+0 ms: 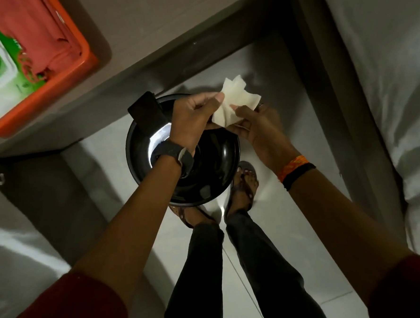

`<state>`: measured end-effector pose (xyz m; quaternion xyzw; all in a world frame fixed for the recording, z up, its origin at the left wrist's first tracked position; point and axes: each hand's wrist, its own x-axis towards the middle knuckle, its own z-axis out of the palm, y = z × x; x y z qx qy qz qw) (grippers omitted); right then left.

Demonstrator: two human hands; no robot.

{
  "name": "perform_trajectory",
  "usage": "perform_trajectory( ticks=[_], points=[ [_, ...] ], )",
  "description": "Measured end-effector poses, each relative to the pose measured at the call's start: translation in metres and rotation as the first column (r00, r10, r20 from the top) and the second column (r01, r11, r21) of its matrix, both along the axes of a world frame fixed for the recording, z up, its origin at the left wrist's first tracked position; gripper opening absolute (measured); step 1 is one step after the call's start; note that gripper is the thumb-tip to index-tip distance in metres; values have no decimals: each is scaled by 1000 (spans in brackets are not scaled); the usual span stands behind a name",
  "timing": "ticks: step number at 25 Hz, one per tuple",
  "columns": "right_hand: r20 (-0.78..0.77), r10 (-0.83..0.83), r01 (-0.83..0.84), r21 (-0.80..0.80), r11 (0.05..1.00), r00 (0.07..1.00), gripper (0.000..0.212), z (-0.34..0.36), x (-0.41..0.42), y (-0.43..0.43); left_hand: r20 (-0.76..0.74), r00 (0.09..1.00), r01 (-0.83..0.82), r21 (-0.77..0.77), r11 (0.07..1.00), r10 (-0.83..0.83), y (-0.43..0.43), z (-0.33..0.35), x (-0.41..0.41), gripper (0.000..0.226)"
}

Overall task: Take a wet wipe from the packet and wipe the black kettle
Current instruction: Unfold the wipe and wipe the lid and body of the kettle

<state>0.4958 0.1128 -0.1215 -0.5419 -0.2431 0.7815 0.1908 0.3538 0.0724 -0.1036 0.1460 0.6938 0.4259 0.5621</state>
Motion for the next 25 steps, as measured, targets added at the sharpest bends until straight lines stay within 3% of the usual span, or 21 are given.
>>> perform_trajectory(
  ticks=[5,7,10,11,13,14,15,16,17,18,19,20,21,23,25],
  points=[
    [-32,-83,78,-123,989,996,42,-33,19,6,27,998,60,-30,998,-59,16,-20,7,21],
    [-91,-164,140,-228,964,982,45,-44,28,10,-126,982,137,-52,989,-142,25,-31,9,19],
    [-146,-353,266,-418,869,924,39,-55,41,17,-427,838,327,-105,939,-340,40,-49,7,16],
    [-120,-307,239,-392,888,944,47,-56,41,20,-487,777,390,-126,912,-399,44,-53,6,16],
    [58,-169,177,-203,963,984,44,-58,35,22,-586,631,514,-174,840,-508,53,-62,2,22],
    [181,-177,198,-105,975,967,39,-59,32,22,-616,538,599,-200,775,-575,57,-65,-2,31],
    [293,-221,239,-27,971,930,36,-61,33,22,-611,409,720,-240,651,-678,59,-67,-5,43],
    [393,-265,269,48,962,881,32,-63,35,23,-566,200,844,-316,434,-800,60,-66,-6,56],
    [474,-293,268,120,956,831,26,-64,37,24,-489,-97,892,-430,142,-867,60,-64,-5,69],
    [536,-286,218,188,958,794,18,-64,40,22,-393,-391,831,-540,-135,-832,58,-62,-3,79],
    [589,-266,138,254,957,763,13,-64,41,19,-298,-591,721,-611,-326,-749,55,-60,1,84],
    [633,-247,41,321,946,733,12,-63,39,13,-227,-680,647,-634,-424,-698,53,-57,6,82],
    [667,-227,-60,379,924,710,14,-63,36,5,-202,-683,645,-618,-450,-702,50,-52,9,75],
    [692,-167,-217,432,875,702,26,-63,25,-19,-251,-615,721,-562,-404,-748,41,-42,3,48],
    [653,-79,-286,433,855,753,38,-64,13,-47,-306,-597,738,-573,-357,-742,23,-32,-14,35]
  ],
)
